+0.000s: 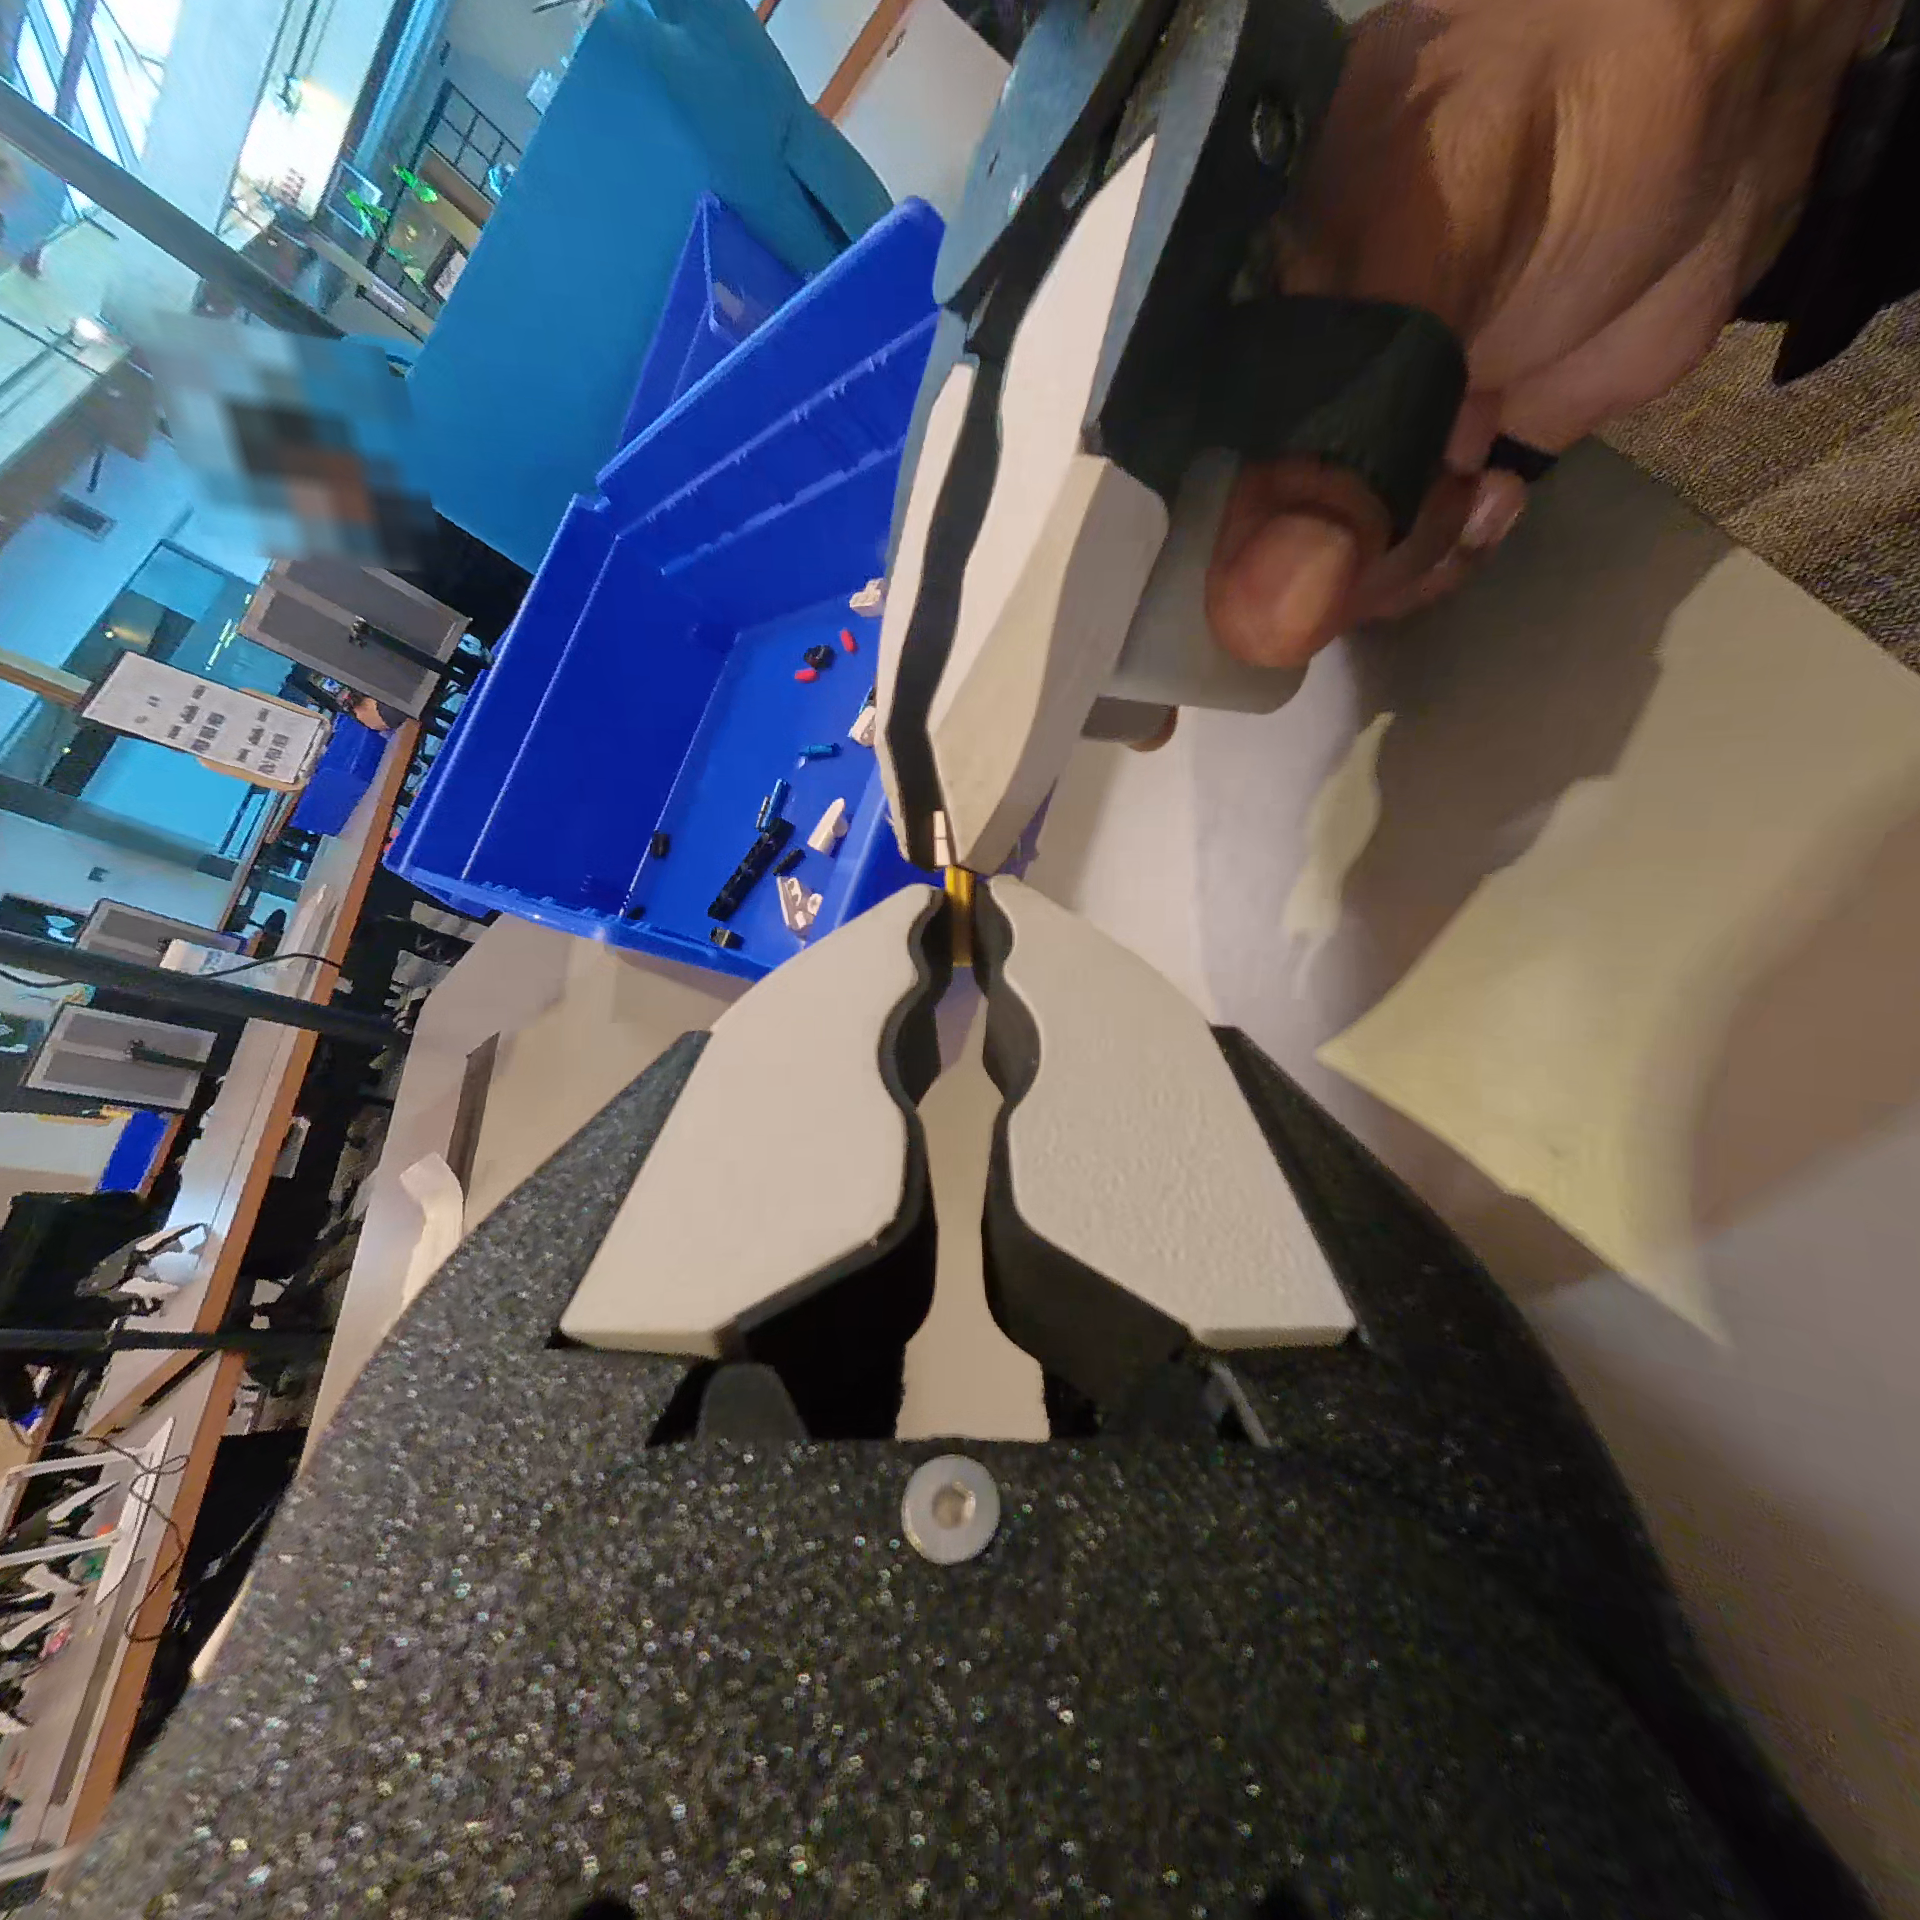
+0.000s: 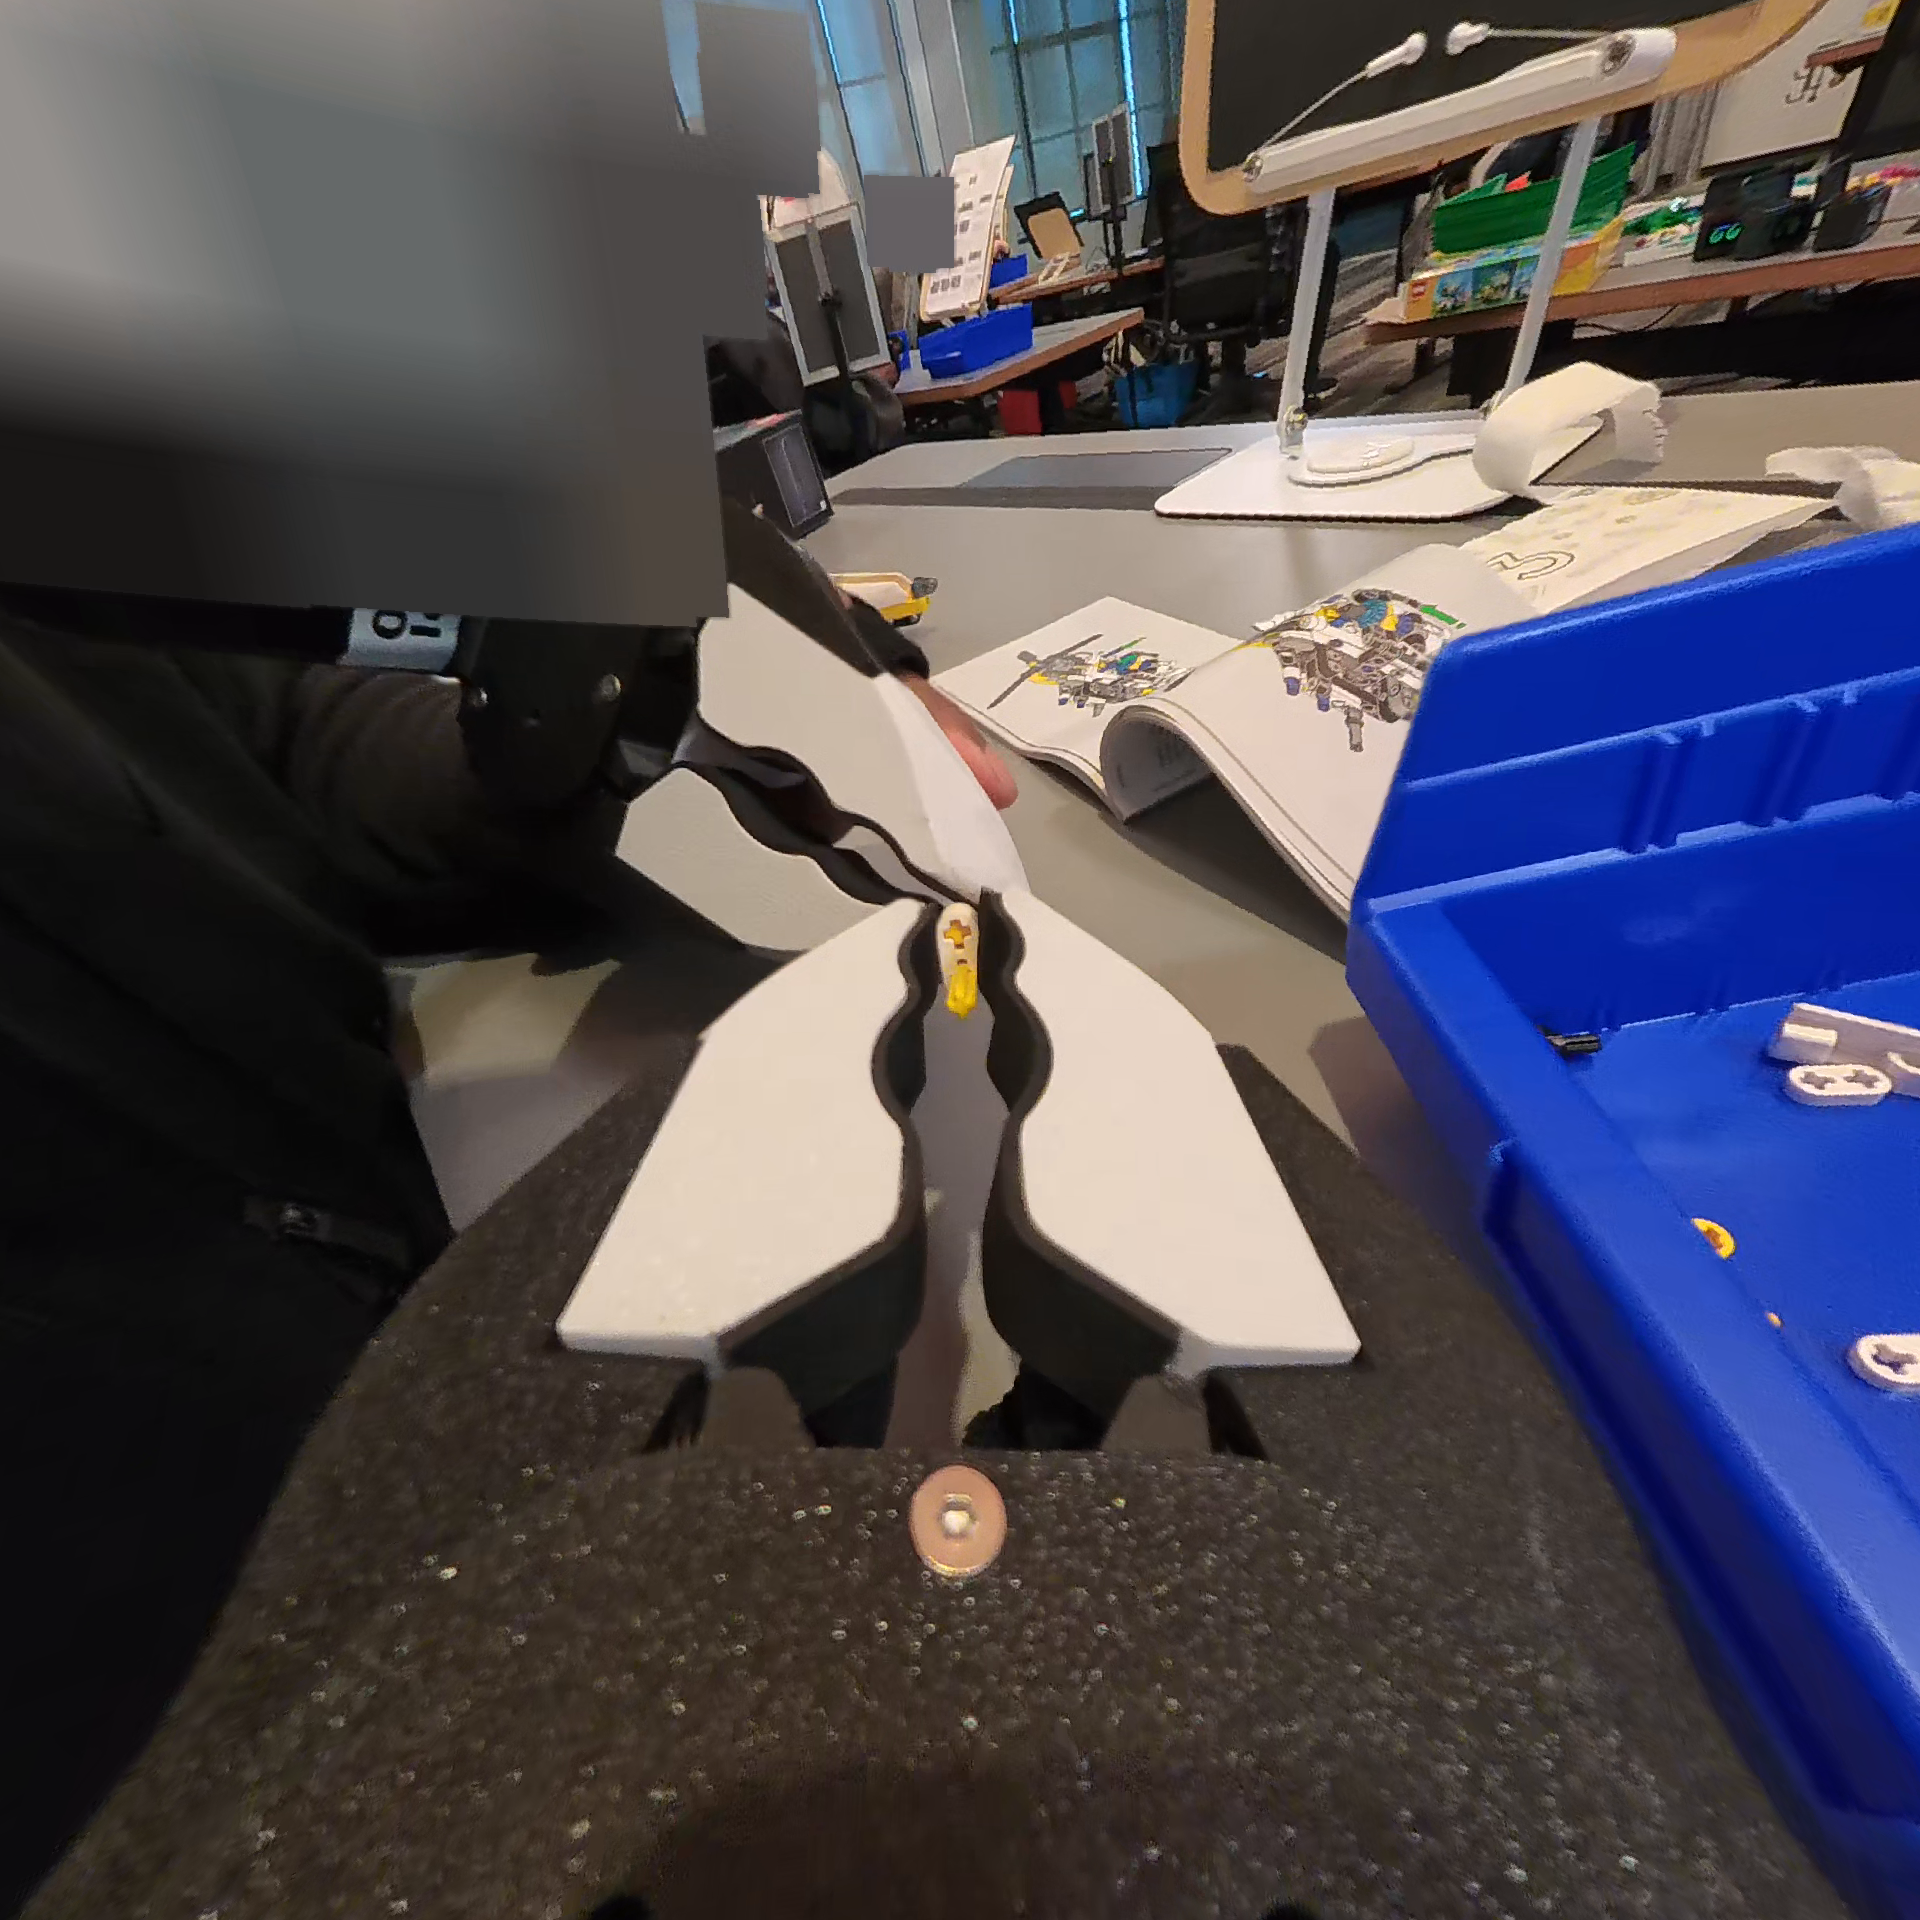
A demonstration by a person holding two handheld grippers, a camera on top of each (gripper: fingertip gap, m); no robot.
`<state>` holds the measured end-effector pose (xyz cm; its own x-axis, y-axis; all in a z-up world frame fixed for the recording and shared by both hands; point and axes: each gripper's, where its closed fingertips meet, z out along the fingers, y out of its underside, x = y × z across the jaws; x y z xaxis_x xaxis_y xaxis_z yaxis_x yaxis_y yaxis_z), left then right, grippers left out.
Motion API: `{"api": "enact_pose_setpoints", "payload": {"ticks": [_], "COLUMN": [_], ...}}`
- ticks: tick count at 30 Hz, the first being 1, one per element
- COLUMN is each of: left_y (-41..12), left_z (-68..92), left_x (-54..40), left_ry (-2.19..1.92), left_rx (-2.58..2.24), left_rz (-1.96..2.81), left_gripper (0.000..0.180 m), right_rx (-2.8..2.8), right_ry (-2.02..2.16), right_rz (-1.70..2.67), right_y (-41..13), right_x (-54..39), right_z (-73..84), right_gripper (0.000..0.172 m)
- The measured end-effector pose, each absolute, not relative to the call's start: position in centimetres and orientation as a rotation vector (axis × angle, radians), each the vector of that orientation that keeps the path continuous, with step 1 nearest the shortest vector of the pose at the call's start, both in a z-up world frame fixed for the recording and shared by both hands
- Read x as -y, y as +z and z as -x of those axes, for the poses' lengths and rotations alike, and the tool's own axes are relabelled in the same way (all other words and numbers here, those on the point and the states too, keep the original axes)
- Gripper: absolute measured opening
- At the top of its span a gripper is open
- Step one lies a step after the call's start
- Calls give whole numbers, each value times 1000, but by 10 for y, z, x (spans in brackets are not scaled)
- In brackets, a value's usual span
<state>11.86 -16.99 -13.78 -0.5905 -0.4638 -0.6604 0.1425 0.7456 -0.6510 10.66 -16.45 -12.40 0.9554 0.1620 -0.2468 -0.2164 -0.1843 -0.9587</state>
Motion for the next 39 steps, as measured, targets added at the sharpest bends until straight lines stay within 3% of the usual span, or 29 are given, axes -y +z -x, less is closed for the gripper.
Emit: {"api": "enact_pose_setpoints", "payload": {"ticks": [25,30,39], "left_y": [-152,-159,-109], "left_z": [-103,-110,-170], "left_x": [172,124,152], "left_ry": [-947,-934,-939], "left_rx": [-2104,-2065,-1994], "left_rz": [222,443,471], "left_gripper": [6,6,6], "right_rx": [98,-37,-9], "right_ry": [351,264,250], "right_rz": [1838,1809,1760], "right_y": [-140,-137,-130], "right_x": [172,197,181], "right_z": [-97,-142,-137], "right_gripper": [8,7,7]}}
